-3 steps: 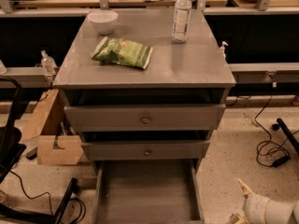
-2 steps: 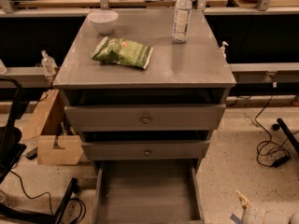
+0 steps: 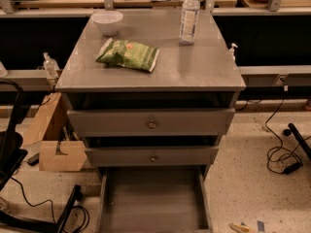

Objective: Close bottom drawer

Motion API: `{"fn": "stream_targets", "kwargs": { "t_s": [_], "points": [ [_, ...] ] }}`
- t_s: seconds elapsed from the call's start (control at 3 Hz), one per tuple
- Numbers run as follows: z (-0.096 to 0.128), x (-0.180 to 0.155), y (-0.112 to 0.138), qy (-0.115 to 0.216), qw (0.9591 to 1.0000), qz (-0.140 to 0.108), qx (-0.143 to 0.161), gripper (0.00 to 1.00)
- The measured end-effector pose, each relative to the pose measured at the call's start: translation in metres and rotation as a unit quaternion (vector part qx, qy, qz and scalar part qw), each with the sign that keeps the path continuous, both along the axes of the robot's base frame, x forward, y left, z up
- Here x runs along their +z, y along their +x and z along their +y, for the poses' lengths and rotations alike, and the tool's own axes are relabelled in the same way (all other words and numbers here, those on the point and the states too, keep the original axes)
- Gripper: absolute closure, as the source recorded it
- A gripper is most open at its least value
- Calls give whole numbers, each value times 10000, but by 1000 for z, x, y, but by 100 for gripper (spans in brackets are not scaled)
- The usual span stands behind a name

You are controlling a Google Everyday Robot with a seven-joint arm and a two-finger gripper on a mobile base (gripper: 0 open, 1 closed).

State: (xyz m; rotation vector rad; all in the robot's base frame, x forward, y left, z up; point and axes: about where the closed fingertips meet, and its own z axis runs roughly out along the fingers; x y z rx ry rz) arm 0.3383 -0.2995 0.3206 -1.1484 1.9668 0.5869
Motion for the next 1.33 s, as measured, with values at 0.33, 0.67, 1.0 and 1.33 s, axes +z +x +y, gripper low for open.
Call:
{"fn": "stream_targets", "kwargs": {
  "t_s": [0.33, 0.67, 1.0, 1.33],
  "points": [
    [15, -28, -19, 143, 9994, 233, 232, 72],
    [16, -27, -18, 149, 9993, 230, 236, 97],
    [32, -63, -30, 211, 9976, 563, 339, 100],
    [46, -105, -48, 239, 9950, 885, 392, 100]
  ]
}}
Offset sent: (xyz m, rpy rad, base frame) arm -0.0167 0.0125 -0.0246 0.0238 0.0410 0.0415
